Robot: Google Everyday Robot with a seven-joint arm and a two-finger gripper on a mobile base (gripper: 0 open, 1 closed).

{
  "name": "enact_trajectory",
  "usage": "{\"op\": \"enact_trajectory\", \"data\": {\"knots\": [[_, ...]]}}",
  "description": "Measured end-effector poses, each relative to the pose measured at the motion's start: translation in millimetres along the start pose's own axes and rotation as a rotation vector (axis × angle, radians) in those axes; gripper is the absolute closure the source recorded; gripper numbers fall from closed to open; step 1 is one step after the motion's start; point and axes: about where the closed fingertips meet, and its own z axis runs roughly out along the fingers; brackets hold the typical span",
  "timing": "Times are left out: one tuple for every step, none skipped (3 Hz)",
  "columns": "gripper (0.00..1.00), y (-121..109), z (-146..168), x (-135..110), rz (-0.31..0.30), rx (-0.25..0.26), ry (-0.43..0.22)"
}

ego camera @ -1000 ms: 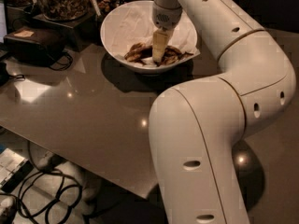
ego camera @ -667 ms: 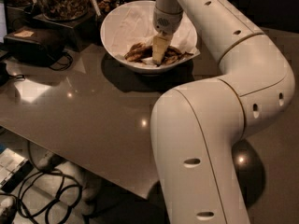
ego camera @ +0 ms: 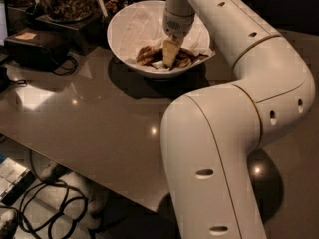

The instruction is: Pick banana from white bowl

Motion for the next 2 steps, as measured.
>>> {"op": "enact_trajectory", "data": {"knots": [[1.00,-0.1,-1.3,-0.2,0.000,0.000,0.000],[1.00,-0.8,-18.1,-5.9,0.021,0.062,-0.029]]}}
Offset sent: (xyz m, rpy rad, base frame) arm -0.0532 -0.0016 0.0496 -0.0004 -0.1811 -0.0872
